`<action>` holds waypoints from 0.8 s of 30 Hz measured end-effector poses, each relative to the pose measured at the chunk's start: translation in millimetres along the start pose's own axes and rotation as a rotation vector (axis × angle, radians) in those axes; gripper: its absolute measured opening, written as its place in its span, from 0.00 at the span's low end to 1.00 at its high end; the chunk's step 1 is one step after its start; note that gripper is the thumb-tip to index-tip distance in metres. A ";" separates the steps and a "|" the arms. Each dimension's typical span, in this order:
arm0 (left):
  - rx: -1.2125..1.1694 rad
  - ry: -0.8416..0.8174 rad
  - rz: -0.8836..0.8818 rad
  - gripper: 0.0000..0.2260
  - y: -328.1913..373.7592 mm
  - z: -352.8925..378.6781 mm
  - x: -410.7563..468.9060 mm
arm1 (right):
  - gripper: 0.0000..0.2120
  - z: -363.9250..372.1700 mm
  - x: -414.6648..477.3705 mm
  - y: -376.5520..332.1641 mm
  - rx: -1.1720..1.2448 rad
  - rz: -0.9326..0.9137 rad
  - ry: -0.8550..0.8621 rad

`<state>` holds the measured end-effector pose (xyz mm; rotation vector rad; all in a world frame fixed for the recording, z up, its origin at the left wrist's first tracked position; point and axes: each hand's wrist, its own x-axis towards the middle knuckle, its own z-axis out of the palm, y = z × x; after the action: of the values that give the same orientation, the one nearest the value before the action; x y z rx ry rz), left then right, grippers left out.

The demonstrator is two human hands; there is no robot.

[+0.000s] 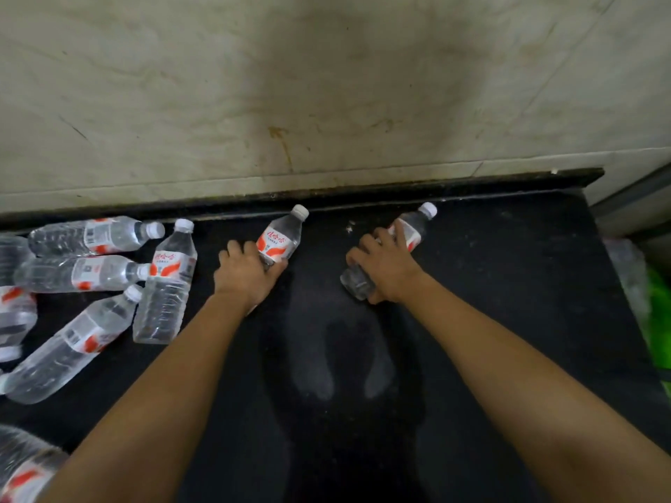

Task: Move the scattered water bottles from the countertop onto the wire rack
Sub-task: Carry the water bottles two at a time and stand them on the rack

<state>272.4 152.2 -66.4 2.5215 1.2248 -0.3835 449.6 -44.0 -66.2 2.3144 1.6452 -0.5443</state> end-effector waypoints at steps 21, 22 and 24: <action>-0.188 -0.126 -0.170 0.32 27.5 59.5 -122.2 | 0.51 66.9 -124.3 -49.1 1.113 0.765 0.151; -0.203 -0.118 -0.177 0.32 26.9 60.7 -123.2 | 0.52 65.1 -121.7 -49.7 1.129 0.769 0.134; -0.223 -0.103 -0.183 0.31 26.0 63.2 -124.9 | 0.54 61.7 -118.9 -54.4 1.068 0.757 0.118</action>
<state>211.8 23.5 -74.1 2.1845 1.3802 -0.3910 353.8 -152.3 -68.9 3.4193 0.3104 -1.2947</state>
